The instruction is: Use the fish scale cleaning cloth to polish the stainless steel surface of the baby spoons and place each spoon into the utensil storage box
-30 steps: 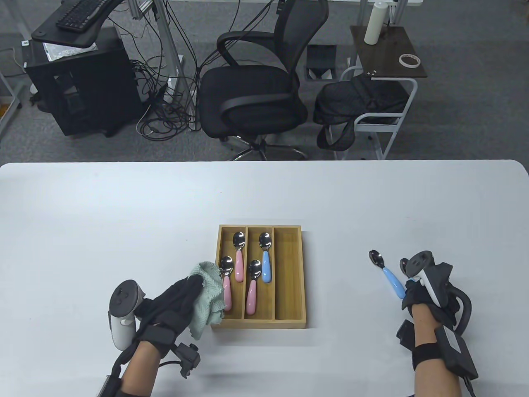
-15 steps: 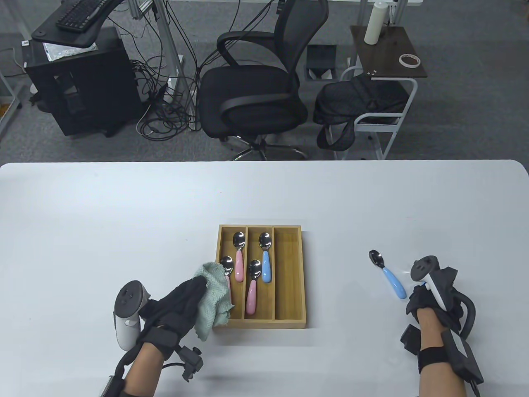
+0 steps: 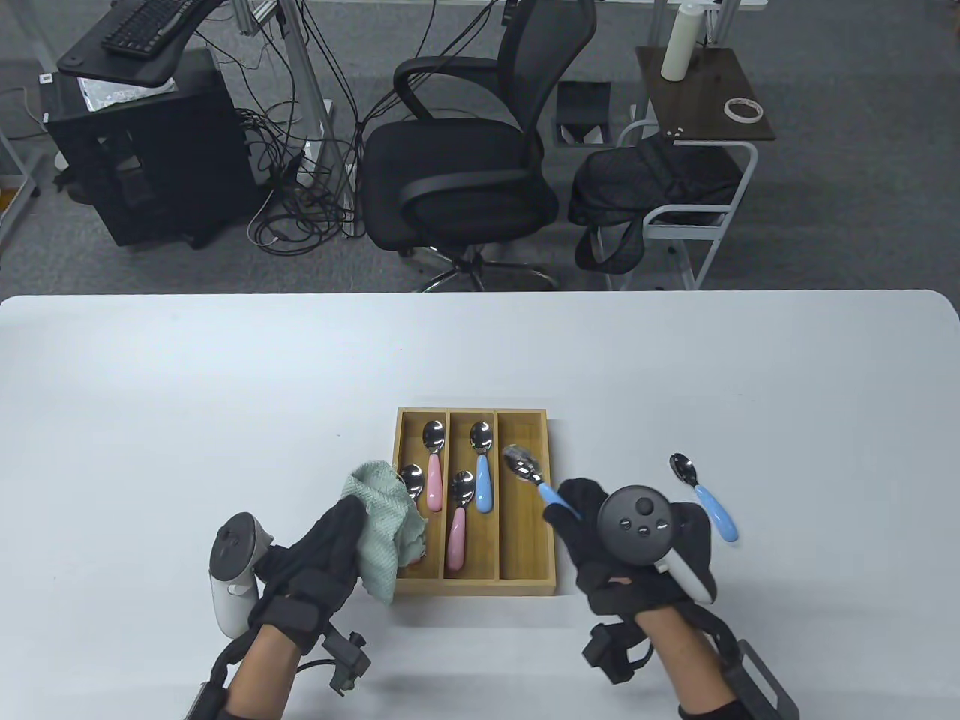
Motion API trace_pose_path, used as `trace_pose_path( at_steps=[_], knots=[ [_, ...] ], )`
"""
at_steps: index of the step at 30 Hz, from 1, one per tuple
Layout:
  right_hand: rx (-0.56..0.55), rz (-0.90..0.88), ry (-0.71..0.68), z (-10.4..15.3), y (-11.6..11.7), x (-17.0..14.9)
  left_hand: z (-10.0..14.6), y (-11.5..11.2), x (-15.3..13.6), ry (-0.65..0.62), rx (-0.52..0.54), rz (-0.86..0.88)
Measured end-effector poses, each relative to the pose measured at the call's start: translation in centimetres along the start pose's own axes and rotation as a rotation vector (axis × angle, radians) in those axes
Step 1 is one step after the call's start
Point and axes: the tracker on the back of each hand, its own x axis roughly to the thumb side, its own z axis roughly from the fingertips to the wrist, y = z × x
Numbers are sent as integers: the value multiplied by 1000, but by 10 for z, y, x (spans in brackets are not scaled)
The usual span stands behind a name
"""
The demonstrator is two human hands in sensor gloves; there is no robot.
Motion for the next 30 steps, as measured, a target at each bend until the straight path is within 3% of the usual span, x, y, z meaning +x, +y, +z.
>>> trace_pose_path(
  at_steps=[5,11,16,19,24,30],
  knots=[
    [-14,10,-112,5,32,28,-1,-5,1,-6,-29,-56],
    [7,-51,-132,2,51,26,-2,-11,-1,3,-48,-96],
    [128,-154,-139,2,67,16,-4,-16,-5,19,-59,-127],
    [171,-130,-167,4,75,15,-5,-21,-7,23,-59,-183],
    [154,-98,-210,15,81,22,2,-36,1,-102,103,-487],
    [107,-57,-233,23,79,23,6,-43,3,-143,164,-575]
  ],
)
